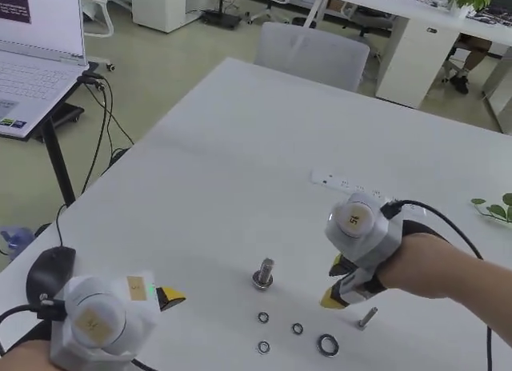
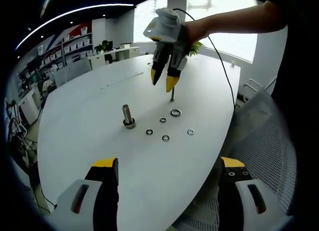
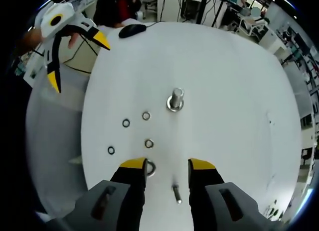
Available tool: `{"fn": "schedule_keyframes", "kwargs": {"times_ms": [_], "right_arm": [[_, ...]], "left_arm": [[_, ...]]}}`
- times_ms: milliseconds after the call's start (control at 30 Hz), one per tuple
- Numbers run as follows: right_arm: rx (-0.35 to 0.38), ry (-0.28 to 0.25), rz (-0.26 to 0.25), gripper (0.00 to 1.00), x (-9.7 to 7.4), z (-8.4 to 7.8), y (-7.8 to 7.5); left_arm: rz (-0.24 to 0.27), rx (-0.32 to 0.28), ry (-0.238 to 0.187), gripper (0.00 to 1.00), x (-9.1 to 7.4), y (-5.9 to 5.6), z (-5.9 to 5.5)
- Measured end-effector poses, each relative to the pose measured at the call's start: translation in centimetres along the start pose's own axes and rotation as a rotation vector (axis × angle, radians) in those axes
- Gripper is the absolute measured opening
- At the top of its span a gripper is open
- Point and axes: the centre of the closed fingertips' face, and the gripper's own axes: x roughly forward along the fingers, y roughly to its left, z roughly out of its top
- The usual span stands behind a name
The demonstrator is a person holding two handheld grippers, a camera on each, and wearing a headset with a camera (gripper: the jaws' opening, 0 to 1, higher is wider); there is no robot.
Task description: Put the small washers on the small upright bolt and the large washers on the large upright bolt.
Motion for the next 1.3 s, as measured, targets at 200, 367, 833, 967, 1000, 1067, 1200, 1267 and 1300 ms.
{"fn": "schedule_keyframes", "kwargs": {"times_ms": [200,367,833,967,1000,1067,1200,1267,1300], "right_arm": [[0.027,-0.010,-0.014,0.34,-0.4,-1.0,-0.1],[0.031,-0.006,-0.007,0.34,0.0,-1.8,0.6],[0.057,0.001,0.029,0.34,3.0,-4.0,3.0],[0.059,0.002,0.027,0.34,3.7,-4.3,3.1],[0.058,0.004,0.028,0.34,3.9,-4.4,3.2],[0.060,0.008,0.032,0.34,4.4,-4.6,3.3],[0.060,0.015,0.036,0.35,5.2,-4.8,3.5],[0.065,0.013,0.037,0.35,5.7,-4.9,3.5],[0.065,0.012,0.036,0.35,5.8,-4.8,3.5]], "left_arm": [[-0.001,0.003,0.004,0.81,0.1,0.1,0.1],[0.001,0.002,0.004,0.80,0.1,0.1,0.1],[0.010,0.020,0.007,0.80,-0.3,0.2,0.5],[0.008,0.020,0.008,0.80,-0.3,0.1,0.5],[0.007,0.019,0.008,0.80,-0.2,0.1,0.5],[0.003,0.016,0.009,0.80,-0.1,-0.1,0.5],[0.001,0.011,0.009,0.81,0.2,-0.3,0.5],[-0.002,0.008,0.001,0.80,0.3,-0.4,0.6],[-0.001,0.007,0.002,0.80,0.3,-0.4,0.7]]}}
